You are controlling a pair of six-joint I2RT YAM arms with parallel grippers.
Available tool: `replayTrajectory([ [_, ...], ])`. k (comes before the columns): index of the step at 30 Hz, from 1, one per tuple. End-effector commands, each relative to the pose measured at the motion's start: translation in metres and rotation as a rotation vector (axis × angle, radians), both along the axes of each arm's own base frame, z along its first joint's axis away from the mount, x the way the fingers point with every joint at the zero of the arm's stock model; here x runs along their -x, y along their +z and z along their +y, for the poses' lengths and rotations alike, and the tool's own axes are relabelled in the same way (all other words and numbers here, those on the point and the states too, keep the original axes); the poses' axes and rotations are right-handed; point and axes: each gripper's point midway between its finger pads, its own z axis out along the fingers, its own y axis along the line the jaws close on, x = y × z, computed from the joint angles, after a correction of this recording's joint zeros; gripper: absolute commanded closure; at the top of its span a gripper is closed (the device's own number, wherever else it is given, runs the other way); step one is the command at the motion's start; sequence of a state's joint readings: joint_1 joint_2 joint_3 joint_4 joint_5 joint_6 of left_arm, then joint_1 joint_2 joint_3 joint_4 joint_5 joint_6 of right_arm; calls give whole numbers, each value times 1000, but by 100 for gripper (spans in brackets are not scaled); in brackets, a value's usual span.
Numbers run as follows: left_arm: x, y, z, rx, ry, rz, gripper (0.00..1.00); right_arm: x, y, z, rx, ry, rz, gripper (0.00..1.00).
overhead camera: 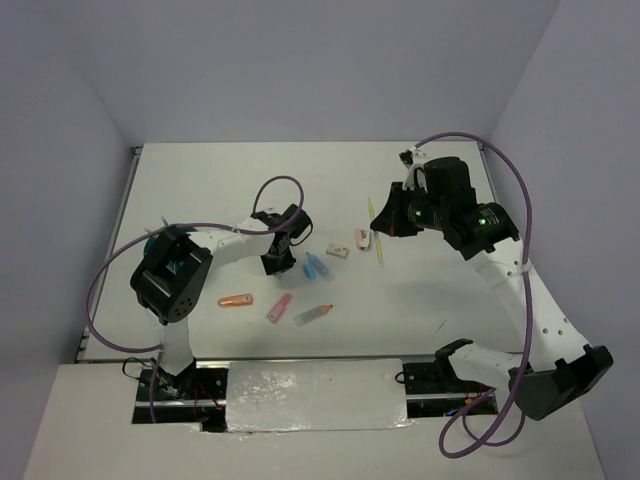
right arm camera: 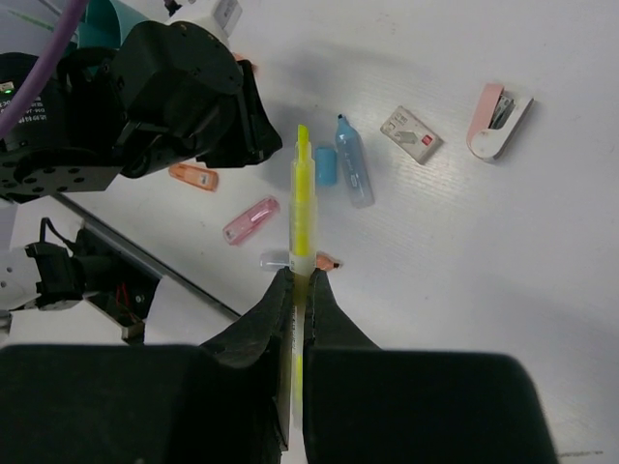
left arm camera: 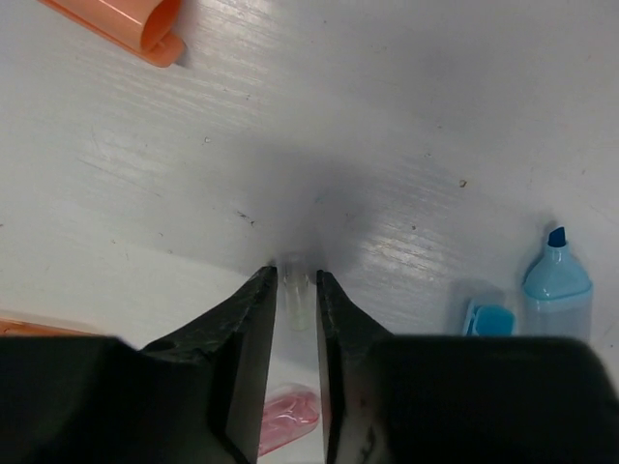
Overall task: Sort the stationery into containers
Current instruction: Close the pen cap on the pen.
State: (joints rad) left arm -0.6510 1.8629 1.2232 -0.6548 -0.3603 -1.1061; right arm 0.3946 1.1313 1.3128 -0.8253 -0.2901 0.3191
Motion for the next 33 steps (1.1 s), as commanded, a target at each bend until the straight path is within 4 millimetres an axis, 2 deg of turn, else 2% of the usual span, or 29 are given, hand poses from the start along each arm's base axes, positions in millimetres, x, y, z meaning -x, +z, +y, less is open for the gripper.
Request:
replayTrajectory([
  [1,9,-15,4,-7,12,33,67,-1,21,5,-23,33,-48,100],
  [3,11,-18,5,-4,12,35,71,0,22,6,-28,36,-51,100],
  [4,13,-19,6,-3,10,37,82,1,22,7,-32,44,-49,100],
  [6,14,-17,6,0,4,32,93,3,22,11,-39,73,-50,100],
  [7,14,-12,5,6,0,28,100,8,21,20,-60,123,-46,100],
  [8,11,-6,3,17,-4,13,100,11,19,24,-64,148,-45,100],
  [9,7,11,0,47,-18,-24,100,13,16,29,-65,168,-41,100],
  [10,2,27,-6,79,-29,-60,100,18,2,33,-61,186,-13,100],
  [11,-4,43,-15,134,-45,-101,100,22,1,47,-88,232,-29,100],
  [12,-10,79,-23,207,-74,-188,100,28,-4,55,-123,233,-1,100],
  [13,-21,111,-42,307,-111,-284,100,36,-19,70,-160,278,13,100],
  [14,-18,128,-40,327,-126,-322,100,36,-23,75,-200,270,22,100],
  [15,-26,193,-60,495,-196,-512,100,46,-26,88,-267,268,73,100],
  [16,-19,204,-65,569,-243,-574,100,48,-34,97,-327,278,59,100],
  [17,-15,225,-72,653,-278,-648,100,51,-35,103,-376,283,73,100],
  [18,-7,291,-77,821,-322,-840,100,59,-36,109,-441,290,136,100],
  [19,2,285,-75,859,-337,-856,100,58,-33,114,-492,303,96,100],
  [20,8,297,-73,902,-342,-898,100,60,-30,116,-517,308,87,100],
  [21,18,321,-69,974,-346,-960,100,60,-23,119,-544,311,69,100],
  [22,21,320,-67,985,-345,-967,100,64,-12,124,-558,338,43,100],
  [24,34,337,-67,1031,-403,-1006,100,65,-2,130,-538,374,-3,100],
  [27,44,357,-63,1057,-435,-1058,100,70,28,137,-538,417,-88,100],
  [33,53,374,-63,1054,-499,-1082,100,68,53,133,-560,401,-155,100],
])
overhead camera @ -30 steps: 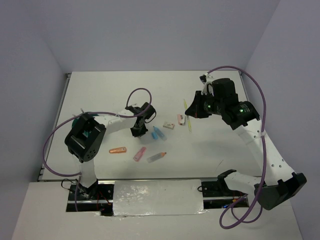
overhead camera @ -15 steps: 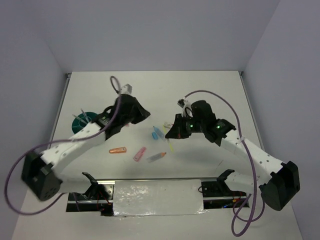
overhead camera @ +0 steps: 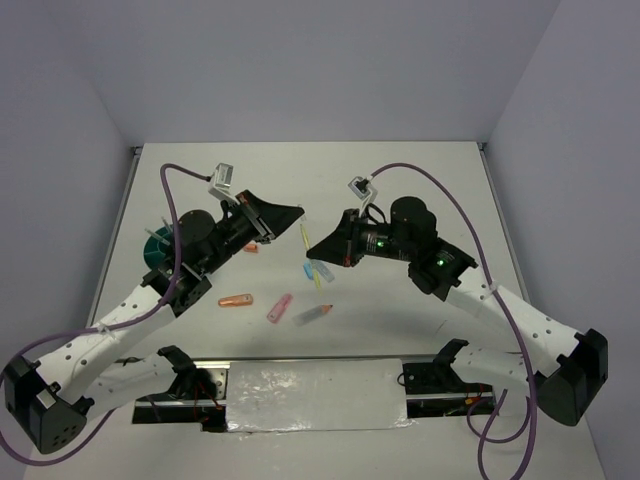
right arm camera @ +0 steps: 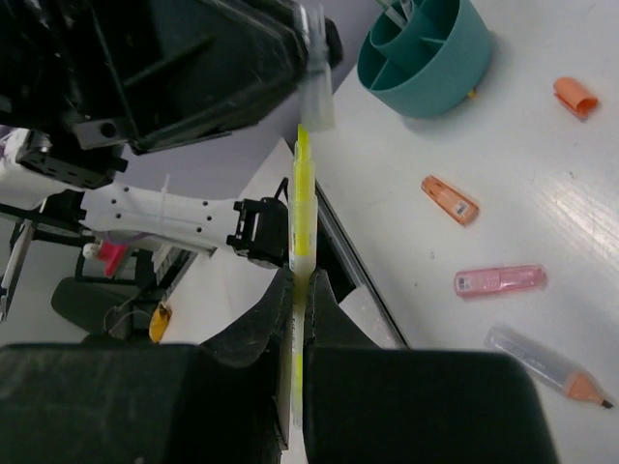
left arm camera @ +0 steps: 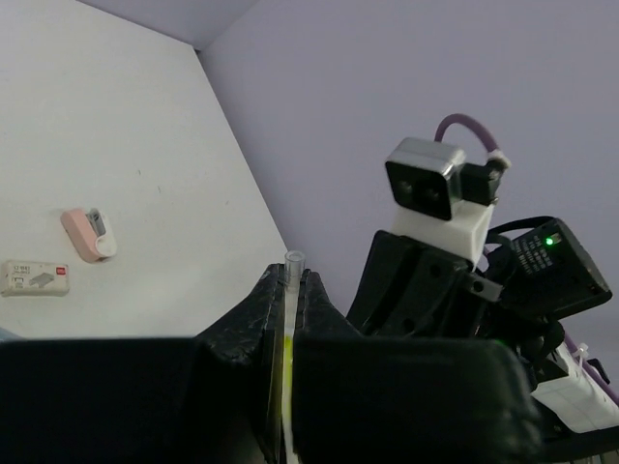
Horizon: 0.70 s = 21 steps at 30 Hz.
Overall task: Sort the stationery into containers
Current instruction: Close the pen cap on the pen.
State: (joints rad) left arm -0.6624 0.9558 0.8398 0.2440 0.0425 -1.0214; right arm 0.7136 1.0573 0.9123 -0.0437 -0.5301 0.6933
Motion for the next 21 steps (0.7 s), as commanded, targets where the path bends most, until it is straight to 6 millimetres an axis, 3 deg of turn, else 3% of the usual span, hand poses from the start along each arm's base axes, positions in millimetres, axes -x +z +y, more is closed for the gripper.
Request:
replayTrajectory([
  [1,13,39,-2,41,-55,-111,100,-3,39,0,-73,-18,-106,100],
  [8,14,31,0,41,-52,-92,100,-5,33,-4,-45,-39,-105,100],
  [21,4,39,8,18,6,-102,100,2,30,-8,-27,-42,-106,100],
])
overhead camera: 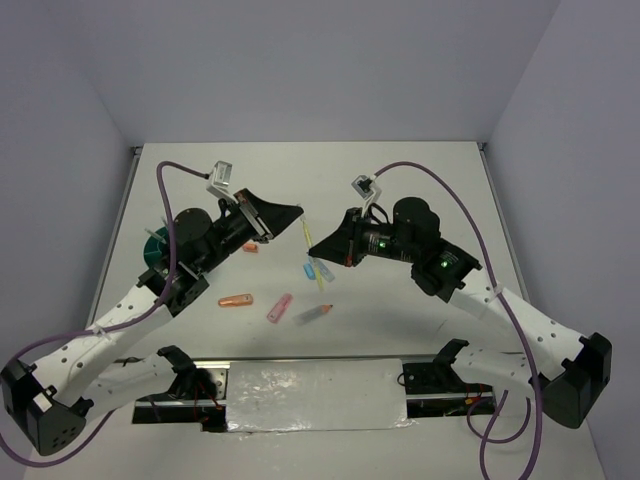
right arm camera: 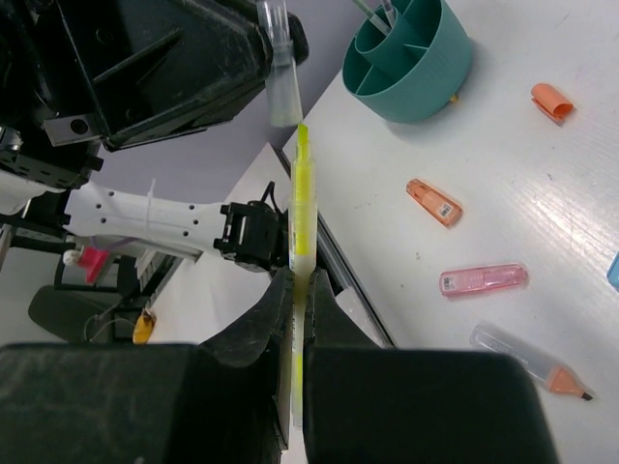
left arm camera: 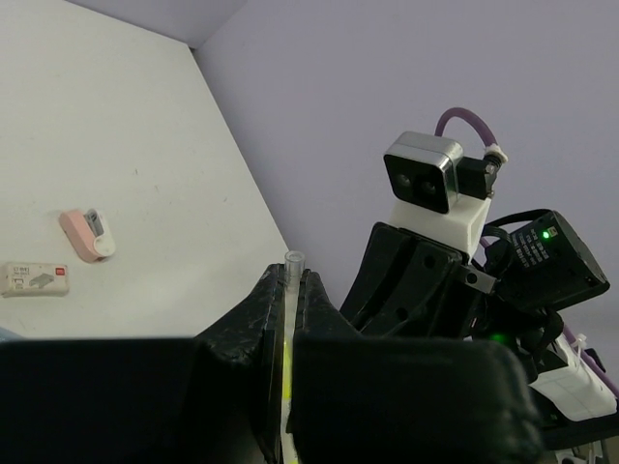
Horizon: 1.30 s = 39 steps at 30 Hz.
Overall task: Sort the stationery into containers
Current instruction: Close the pen cap on the pen.
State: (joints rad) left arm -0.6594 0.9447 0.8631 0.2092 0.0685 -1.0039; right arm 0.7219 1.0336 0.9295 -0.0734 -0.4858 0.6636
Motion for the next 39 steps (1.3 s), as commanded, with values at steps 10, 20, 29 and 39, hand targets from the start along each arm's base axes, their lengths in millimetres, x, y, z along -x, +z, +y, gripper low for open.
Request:
replayTrajectory([
  [10,-3,33,8,40,26,-81,100,7,24,-4,-34,1,-68,100],
  [20,-2,32,5,29,10,-86,100,5,22,-1,-25,9,-65,100],
  [29,-2,24,2,24,-7,-82,100,1,22,-1,-14,-3,-70,100],
  [39,0,21,2,11,-12,-92,100,-6,29,2,-10,-15,-85,100],
])
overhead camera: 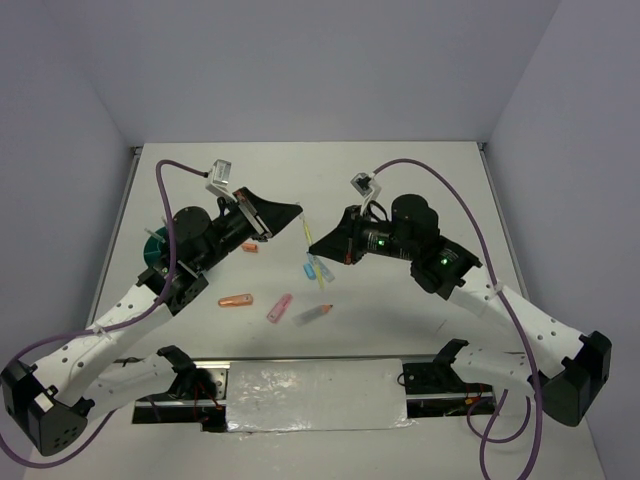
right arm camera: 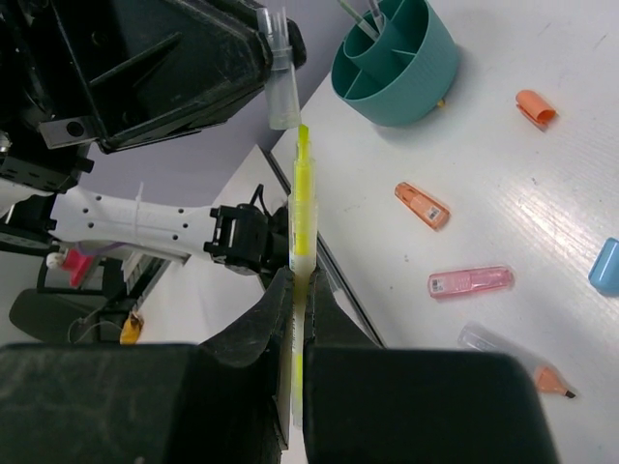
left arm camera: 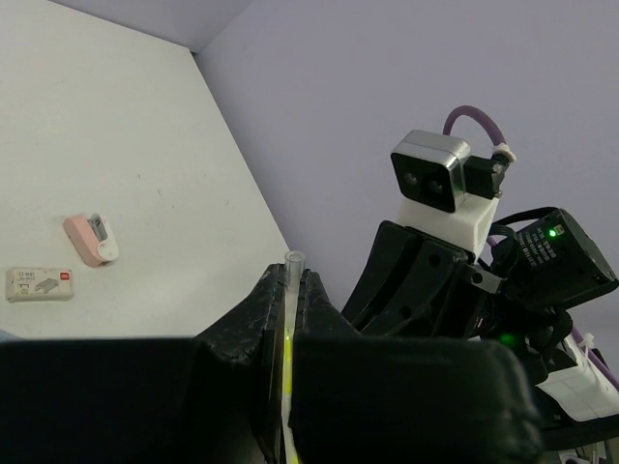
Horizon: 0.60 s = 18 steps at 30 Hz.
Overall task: Sort the stationery into containers
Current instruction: Close the pen cap on the pen.
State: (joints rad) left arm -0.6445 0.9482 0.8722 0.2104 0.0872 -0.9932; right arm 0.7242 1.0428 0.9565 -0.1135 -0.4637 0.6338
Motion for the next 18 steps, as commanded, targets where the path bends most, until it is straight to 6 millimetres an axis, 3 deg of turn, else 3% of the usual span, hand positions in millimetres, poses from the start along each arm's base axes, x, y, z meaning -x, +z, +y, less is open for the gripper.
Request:
replayTrajectory([
  [1,2,16,1,11,-9,-74,100,-2,30,3,-39,2,-72,100],
  [18,-1,15,-3,19,-19,-71,100,-8,37,5,-38,-11,-89,100],
])
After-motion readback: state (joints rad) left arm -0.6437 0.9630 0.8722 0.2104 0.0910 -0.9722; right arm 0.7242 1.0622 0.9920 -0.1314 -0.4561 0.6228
